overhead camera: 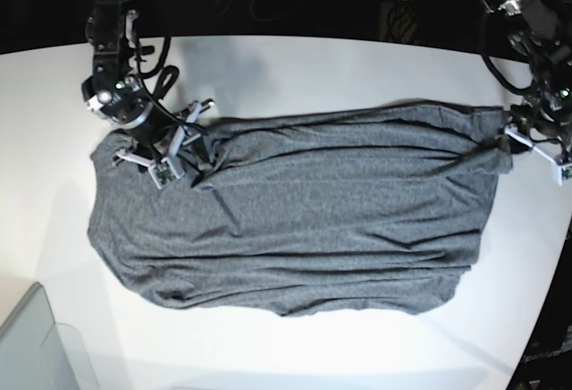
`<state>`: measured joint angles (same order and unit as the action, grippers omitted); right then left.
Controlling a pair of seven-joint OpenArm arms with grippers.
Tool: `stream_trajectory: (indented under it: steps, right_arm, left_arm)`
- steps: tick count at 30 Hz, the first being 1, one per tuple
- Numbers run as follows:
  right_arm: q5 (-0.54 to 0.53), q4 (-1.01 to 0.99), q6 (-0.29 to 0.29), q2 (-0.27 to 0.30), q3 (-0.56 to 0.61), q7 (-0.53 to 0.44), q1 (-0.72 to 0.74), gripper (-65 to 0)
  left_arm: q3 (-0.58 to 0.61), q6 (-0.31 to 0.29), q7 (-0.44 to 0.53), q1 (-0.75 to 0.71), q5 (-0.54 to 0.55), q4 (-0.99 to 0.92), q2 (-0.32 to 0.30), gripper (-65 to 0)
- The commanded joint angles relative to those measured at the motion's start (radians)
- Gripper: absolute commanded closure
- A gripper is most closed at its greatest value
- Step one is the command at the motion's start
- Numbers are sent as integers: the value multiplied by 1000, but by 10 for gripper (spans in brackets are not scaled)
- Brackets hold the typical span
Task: Layout the t-shirt on the table in an organized manner, then fold the t-shirt properly
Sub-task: 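Lower the edge and regrasp the fabric with both grippers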
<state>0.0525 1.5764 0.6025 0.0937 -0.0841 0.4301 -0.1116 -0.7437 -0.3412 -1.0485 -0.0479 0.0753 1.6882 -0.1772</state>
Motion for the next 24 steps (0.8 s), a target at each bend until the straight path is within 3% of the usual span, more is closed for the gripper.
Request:
stream_trajectory:
  steps: [1, 5, 11, 17, 20, 24]
  right_arm:
    - [-15, 20, -3, 5, -3, -24, 13, -288]
    - [-13, 20, -3, 5, -3, -23, 11, -288]
    - [-13, 20, -3, 5, -3, -26, -7, -288]
    - [-13, 20, -3, 7, -3, -24, -7, -288]
    - [-12, 20, -3, 7, -3, -24, -7, -288]
    - [-12, 20, -3, 18, -3, -24, -7, -288]
  left_arm:
    - [0, 1, 15, 27, 4, 14, -2, -469]
    - [2, 1, 15, 64, 1, 3, 23, -552]
    - [3, 1, 20, 133, 2, -110, 54, -558]
    - [5, 1, 141, 118, -6, -127, 78, -555]
    - [5, 1, 152, 108, -2, -127, 80, -471]
    - [5, 1, 153, 110, 2, -150, 77, -259]
